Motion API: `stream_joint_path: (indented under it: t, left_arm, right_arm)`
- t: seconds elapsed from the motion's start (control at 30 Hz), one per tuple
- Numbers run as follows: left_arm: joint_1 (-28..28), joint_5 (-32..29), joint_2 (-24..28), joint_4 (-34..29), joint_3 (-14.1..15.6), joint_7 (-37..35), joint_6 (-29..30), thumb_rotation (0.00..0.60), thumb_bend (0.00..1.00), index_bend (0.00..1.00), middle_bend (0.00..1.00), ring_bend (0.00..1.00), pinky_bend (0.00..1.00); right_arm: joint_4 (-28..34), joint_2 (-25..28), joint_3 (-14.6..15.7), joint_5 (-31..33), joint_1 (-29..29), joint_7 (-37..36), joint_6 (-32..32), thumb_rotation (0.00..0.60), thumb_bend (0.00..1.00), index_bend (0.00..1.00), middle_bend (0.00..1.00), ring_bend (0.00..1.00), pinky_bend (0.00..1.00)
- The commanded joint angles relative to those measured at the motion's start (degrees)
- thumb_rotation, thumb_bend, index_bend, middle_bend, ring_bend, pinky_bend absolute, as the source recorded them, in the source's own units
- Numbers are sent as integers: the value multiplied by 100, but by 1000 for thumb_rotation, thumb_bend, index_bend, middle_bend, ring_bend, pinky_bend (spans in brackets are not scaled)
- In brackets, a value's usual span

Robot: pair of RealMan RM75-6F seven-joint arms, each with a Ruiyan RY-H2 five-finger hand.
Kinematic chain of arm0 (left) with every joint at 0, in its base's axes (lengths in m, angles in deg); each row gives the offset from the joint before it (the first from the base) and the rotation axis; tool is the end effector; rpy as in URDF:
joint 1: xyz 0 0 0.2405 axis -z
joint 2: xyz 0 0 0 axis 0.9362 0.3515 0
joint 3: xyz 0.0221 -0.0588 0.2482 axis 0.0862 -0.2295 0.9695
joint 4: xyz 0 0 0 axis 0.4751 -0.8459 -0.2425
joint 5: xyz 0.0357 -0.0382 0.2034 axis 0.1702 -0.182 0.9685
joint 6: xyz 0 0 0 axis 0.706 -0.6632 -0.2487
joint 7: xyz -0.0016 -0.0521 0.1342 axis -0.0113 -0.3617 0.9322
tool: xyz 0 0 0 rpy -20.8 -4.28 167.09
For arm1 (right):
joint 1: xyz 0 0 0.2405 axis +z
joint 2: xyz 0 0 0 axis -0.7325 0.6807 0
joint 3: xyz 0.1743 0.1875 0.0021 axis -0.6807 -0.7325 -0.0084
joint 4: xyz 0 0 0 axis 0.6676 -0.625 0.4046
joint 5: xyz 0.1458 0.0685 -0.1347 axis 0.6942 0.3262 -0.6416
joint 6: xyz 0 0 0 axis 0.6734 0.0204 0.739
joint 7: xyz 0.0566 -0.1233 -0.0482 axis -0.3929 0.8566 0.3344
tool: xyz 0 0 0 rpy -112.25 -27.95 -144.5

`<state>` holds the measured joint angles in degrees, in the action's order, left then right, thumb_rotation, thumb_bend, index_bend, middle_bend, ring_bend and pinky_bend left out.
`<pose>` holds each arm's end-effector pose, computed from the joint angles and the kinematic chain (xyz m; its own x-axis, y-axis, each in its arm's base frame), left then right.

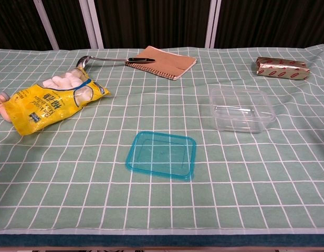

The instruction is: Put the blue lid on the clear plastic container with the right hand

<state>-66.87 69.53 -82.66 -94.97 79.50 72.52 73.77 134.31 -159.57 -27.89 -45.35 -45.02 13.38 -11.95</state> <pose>-0.2788 0.1636 0.1314 0.4217 -0.0152 0.9066 0.9067 0.0155 -0.4215 -0.3102 -0.1697 0.1431 0.4281 0.0814 0.9001 -0.9034 0.0092 0.4288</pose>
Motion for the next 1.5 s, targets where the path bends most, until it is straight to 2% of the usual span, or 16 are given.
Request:
stream_joint_path:
  t: [0.03,0.37,0.47,0.9,1.0,1.17,1.3,1.37,1.5]
  left_arm:
    - [-1,4,2,-3,2,-3,1,600,354,131,0,0,0]
    - [-7,14,8,0,-6,-5,26,600,354,132,0,0,0]
    - [-6,-2,5,2,-12,3,19,600,354,131,0,0,0]
    - [-1,-35,-3,-52,-16,18,-6,600,354,131,0,0,0]
    - [6,-56,1,-65,-12,32,-35,600,354,132,0,0,0]
    - [-1,-37,5,-87,-5,22,-19,600,354,131,0,0,0]
    - [-1,-65,14,-107,-9,12,-34,600,354,131,0,0,0]
    - [6,-118,20,-113,-21,4,-67,600,354,131,0,0,0]
    - [13,-161,36,-136,-33,-10,-91,600,354,131,0,0,0]
  right_arm:
    - [-1,-1,-1,-5,0,-4,-4,600,388,0,0,0,0]
    - [56,15,-14,22,-32,20,-44,600,388,0,0,0,0]
    - [162,60,-12,54,-60,-81,-49,600,348,0,0,0,0]
    - [890,633,99,130,-107,-173,180,600,320,0,0,0,0]
    - [1225,972,30,198,72,-13,477,600,320,0,0,0,0]
    - [1590,1330,-155,246,406,-206,885,600,318,0,0,0,0]
    - [1583,1241,-312,372,733,-193,1258,600,319,0,0,0,0]
    - [1680,1026,-441,510,1031,-120,1593,600,319,0,0,0,0]
    - [1829,642,-747,1141,1495,79,2095,600,318,0,0,0,0]
